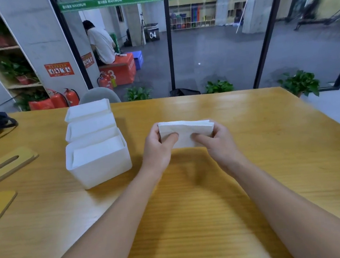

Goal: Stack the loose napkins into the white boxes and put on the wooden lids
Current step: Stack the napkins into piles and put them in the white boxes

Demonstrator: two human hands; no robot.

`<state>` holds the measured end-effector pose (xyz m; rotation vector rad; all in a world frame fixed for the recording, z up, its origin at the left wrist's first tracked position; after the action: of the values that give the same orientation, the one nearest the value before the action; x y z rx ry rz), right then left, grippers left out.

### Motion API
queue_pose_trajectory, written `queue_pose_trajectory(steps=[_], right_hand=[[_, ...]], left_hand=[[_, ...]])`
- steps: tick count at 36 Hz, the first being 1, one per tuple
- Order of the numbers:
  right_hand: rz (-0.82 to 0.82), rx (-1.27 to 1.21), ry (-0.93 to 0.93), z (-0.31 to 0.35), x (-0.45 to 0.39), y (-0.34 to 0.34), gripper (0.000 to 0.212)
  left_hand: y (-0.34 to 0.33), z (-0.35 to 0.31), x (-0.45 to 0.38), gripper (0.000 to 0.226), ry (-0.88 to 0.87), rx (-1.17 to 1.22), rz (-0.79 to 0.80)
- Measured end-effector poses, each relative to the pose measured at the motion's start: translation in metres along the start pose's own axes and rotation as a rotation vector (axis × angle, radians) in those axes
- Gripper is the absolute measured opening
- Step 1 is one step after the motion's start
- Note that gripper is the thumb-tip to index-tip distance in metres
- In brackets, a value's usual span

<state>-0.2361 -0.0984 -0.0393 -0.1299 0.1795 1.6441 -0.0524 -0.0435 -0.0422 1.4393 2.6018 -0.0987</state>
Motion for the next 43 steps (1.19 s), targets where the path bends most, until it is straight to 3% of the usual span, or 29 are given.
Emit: queue_pose_trajectory(steps=[5, 9, 13, 20, 26, 30, 39, 43], right_hand=[[0.062, 0.092, -0.042, -0.027, -0.005, -0.001, 0.032], [0.012, 0.116, -0.03, -0.03, -0.009, -0.005, 0.035], [-0.004, 0.048, -0.039, -0.03, -0.008, -0.008, 0.04], [0.021, 0.055, -0.046, -0.034, -0.005, -0.007, 0.046], [-0.024, -0.063, -0.032, -0.032, -0.003, -0.014, 0.049], [-0.042, -0.045, -0.074, -0.036, -0.001, -0.008, 0.056], [-0.226, -0.018, -0.086, -0.037, -0.004, -0.021, 0.023], [-0.223, -0.023, -0.098, -0.041, -0.006, -0.022, 0.013]], left_hand=[[-0.002, 0.025, -0.007, 0.037, 0.034, -0.18, -0.015], [-0.01, 0.027, -0.007, 0.043, 0.041, -0.224, -0.02], [-0.013, 0.029, -0.006, 0.04, 0.025, -0.12, -0.051], [-0.009, 0.035, -0.006, 0.054, 0.041, -0.011, -0.045], [-0.012, 0.032, 0.001, 0.059, -0.047, -0.035, -0.03], [-0.007, 0.036, -0.003, 0.058, -0.011, -0.044, -0.07], [-0.009, 0.036, 0.002, 0.047, 0.002, -0.07, -0.067], [-0.011, 0.036, 0.004, 0.044, 0.006, -0.079, -0.064]])
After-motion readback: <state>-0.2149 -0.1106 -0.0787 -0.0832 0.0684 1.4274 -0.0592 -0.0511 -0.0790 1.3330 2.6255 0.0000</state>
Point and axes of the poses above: each hand's wrist, its own x-axis away from the middle knuckle, its own y-axis out of the back of the hand, z = x × y, the point moved 2 cm from there along -x, towards the middle knuckle, and after that the axes turned 11 degrees about -z, right-handed, at the moved point
